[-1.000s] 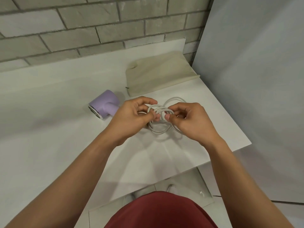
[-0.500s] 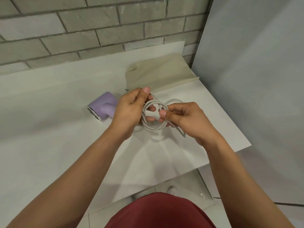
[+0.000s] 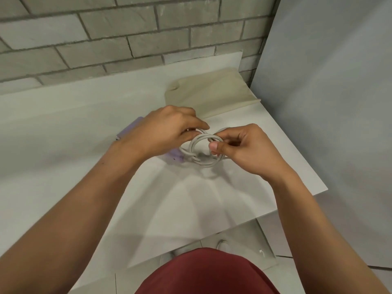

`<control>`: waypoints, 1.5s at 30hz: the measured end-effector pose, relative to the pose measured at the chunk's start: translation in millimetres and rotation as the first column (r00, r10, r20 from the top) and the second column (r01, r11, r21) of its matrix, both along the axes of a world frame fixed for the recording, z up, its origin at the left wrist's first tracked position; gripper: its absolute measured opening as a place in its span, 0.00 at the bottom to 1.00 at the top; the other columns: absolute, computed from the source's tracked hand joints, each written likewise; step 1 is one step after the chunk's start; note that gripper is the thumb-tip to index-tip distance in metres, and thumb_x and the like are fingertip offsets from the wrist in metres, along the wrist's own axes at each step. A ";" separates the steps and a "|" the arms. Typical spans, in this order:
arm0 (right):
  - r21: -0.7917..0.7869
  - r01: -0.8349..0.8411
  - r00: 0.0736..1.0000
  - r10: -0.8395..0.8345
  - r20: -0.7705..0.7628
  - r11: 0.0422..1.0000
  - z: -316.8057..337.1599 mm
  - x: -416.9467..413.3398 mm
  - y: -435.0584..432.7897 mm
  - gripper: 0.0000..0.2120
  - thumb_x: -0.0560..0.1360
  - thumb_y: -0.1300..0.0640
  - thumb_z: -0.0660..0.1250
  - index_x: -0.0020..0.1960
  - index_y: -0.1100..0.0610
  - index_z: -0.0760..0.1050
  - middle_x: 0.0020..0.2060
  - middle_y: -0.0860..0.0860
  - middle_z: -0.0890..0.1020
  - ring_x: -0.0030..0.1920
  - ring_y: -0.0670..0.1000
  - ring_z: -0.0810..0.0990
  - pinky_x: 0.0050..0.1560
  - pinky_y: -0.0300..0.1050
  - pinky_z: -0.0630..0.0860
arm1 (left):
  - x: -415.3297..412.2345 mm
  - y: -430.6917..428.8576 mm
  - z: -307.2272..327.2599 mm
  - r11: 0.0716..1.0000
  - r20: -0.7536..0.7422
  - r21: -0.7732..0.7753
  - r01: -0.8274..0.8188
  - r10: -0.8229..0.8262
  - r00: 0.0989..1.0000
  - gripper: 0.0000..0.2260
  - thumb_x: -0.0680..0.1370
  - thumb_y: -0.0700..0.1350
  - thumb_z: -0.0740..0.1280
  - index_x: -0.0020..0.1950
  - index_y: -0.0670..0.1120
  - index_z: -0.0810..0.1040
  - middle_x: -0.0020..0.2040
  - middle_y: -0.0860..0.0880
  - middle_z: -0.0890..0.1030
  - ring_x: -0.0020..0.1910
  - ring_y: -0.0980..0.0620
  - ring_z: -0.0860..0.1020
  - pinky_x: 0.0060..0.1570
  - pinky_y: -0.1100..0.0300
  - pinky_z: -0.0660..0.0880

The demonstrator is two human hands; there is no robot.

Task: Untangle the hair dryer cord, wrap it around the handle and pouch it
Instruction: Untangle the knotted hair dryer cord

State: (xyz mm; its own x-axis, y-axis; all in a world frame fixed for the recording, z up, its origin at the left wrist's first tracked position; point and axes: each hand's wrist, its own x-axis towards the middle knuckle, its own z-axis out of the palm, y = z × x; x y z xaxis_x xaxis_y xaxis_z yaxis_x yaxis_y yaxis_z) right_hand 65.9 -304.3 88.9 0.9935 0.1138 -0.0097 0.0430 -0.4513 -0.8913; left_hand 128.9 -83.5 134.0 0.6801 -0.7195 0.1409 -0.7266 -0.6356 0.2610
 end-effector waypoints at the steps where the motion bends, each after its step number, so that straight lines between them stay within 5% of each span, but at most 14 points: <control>1: 0.008 0.001 1.000 -0.001 0.008 1.000 -0.5 0.3 0.9 0.03 0.77 0.51 0.75 0.46 0.43 0.88 0.43 0.45 0.89 0.46 0.49 0.88 0.55 0.55 0.83 | 0.7 0.1 2.5 0.998 0.035 0.058 -0.016 0.014 0.999 0.12 0.84 0.51 0.65 0.64 0.56 0.83 0.51 0.54 0.82 0.51 0.48 0.80 0.45 0.50 0.77; 3: 0.061 0.028 1.000 -0.028 0.010 0.998 -1.8 0.7 1.9 0.02 0.77 0.49 0.76 0.46 0.44 0.88 0.40 0.44 0.89 0.43 0.44 0.87 0.47 0.45 0.82 | 0.2 0.8 1.5 0.995 0.144 0.072 -0.064 0.053 0.988 0.14 0.84 0.58 0.58 0.60 0.60 0.83 0.48 0.57 0.81 0.50 0.48 0.81 0.40 0.54 0.73; 6: 0.111 0.056 0.998 -0.058 0.009 0.992 -1.9 0.5 -0.7 0.04 0.76 0.48 0.78 0.44 0.46 0.88 0.37 0.46 0.88 0.33 0.40 0.80 0.37 0.30 0.73 | -4.6 3.4 -6.3 0.974 0.242 -0.123 -0.190 0.215 0.946 0.17 0.83 0.61 0.56 0.56 0.57 0.82 0.49 0.57 0.85 0.49 0.46 0.83 0.40 0.52 0.77; 10: 0.158 0.007 1.000 -0.009 0.015 0.987 1.2 -1.2 -8.0 0.04 0.76 0.51 0.78 0.50 0.46 0.88 0.43 0.49 0.89 0.41 0.50 0.86 0.47 0.42 0.81 | -6.5 10.4 -14.3 0.810 0.033 -0.416 -0.414 0.468 0.883 0.13 0.84 0.56 0.63 0.55 0.49 0.81 0.38 0.51 0.85 0.40 0.42 0.83 0.41 0.46 0.79; 14: 0.065 0.024 0.999 -0.027 0.046 0.998 2.0 4.7 -7.2 0.04 0.77 0.52 0.75 0.50 0.45 0.87 0.43 0.50 0.89 0.47 0.60 0.86 0.53 0.58 0.82 | -7.2 9.5 -17.1 0.781 -0.084 -0.373 -0.501 0.510 0.856 0.10 0.84 0.54 0.62 0.54 0.50 0.79 0.39 0.52 0.84 0.42 0.44 0.81 0.43 0.46 0.79; 16: 0.028 0.020 0.999 -0.021 0.046 0.999 2.5 6.5 -7.2 0.03 0.77 0.51 0.74 0.49 0.45 0.87 0.42 0.52 0.88 0.47 0.62 0.85 0.52 0.61 0.81 | -5.2 11.8 -15.7 0.845 -0.009 -0.302 -0.441 0.460 0.888 0.09 0.84 0.51 0.64 0.61 0.51 0.79 0.52 0.52 0.83 0.52 0.44 0.80 0.50 0.45 0.78; 19: -0.017 -0.008 0.999 0.008 0.038 1.000 3.0 6.8 -6.6 0.03 0.77 0.49 0.74 0.49 0.42 0.87 0.41 0.48 0.88 0.46 0.59 0.85 0.49 0.55 0.82 | 0.1 16.4 -4.5 0.993 0.128 -0.080 -0.085 0.095 0.987 0.21 0.82 0.47 0.68 0.75 0.52 0.74 0.70 0.49 0.76 0.65 0.44 0.74 0.62 0.45 0.74; 23: 0.014 -0.014 0.999 0.013 0.038 1.000 2.8 7.9 -4.2 0.03 0.77 0.50 0.75 0.49 0.43 0.88 0.42 0.50 0.89 0.48 0.60 0.86 0.53 0.58 0.82 | 3.5 12.6 5.4 0.992 0.226 0.107 0.071 -0.094 0.970 0.13 0.85 0.52 0.63 0.67 0.54 0.81 0.58 0.52 0.84 0.56 0.45 0.80 0.57 0.49 0.74; 29: 0.107 -0.005 0.999 0.002 0.034 0.994 3.6 7.1 -0.9 0.04 0.78 0.49 0.75 0.51 0.41 0.88 0.44 0.44 0.89 0.49 0.50 0.88 0.58 0.53 0.81 | 0.0 4.9 -1.8 0.976 0.366 -0.182 -0.120 0.181 0.913 0.13 0.85 0.51 0.62 0.55 0.45 0.83 0.44 0.48 0.86 0.44 0.40 0.82 0.51 0.49 0.74; 33: 0.149 -0.010 0.999 0.004 0.043 0.989 4.2 7.3 -3.2 0.05 0.78 0.51 0.76 0.52 0.42 0.88 0.45 0.44 0.90 0.49 0.48 0.88 0.57 0.46 0.82 | 0.1 11.4 -3.4 0.801 0.173 -0.483 -0.355 0.484 0.858 0.12 0.86 0.51 0.60 0.56 0.46 0.80 0.40 0.52 0.85 0.38 0.44 0.82 0.42 0.51 0.77; 35: 0.162 -0.017 0.999 0.010 0.048 0.987 4.2 6.6 -2.4 0.07 0.78 0.53 0.76 0.52 0.42 0.88 0.45 0.44 0.89 0.47 0.48 0.88 0.54 0.42 0.82 | 3.2 17.9 -4.8 0.758 0.082 -0.508 -0.409 0.516 0.853 0.11 0.86 0.52 0.61 0.56 0.48 0.80 0.40 0.54 0.84 0.37 0.48 0.81 0.40 0.50 0.78; 38: 0.130 -0.005 0.999 -0.002 0.050 0.992 3.7 9.4 -1.1 0.07 0.78 0.55 0.76 0.52 0.43 0.88 0.44 0.44 0.89 0.47 0.50 0.88 0.56 0.48 0.82 | 10.5 23.1 -10.7 0.835 0.059 -0.340 -0.433 0.478 0.876 0.11 0.85 0.51 0.60 0.58 0.49 0.80 0.45 0.52 0.85 0.46 0.45 0.82 0.46 0.48 0.79; 40: 0.118 -0.008 0.999 0.003 0.039 0.993 4.8 11.0 -1.9 0.06 0.78 0.55 0.76 0.52 0.44 0.88 0.45 0.44 0.89 0.48 0.49 0.88 0.57 0.46 0.82 | 12.4 24.5 -12.0 0.882 0.113 -0.294 -0.368 0.415 0.903 0.13 0.84 0.48 0.63 0.66 0.48 0.79 0.58 0.48 0.82 0.57 0.43 0.80 0.56 0.49 0.76; 45: 0.036 -0.050 0.998 0.048 0.044 0.998 8.4 12.6 -1.9 0.05 0.79 0.53 0.75 0.51 0.45 0.88 0.44 0.43 0.89 0.45 0.45 0.86 0.52 0.40 0.80 | 9.8 14.5 2.8 0.996 0.271 -0.080 0.027 -0.004 0.963 0.22 0.81 0.49 0.70 0.75 0.50 0.75 0.73 0.47 0.76 0.69 0.43 0.75 0.68 0.46 0.70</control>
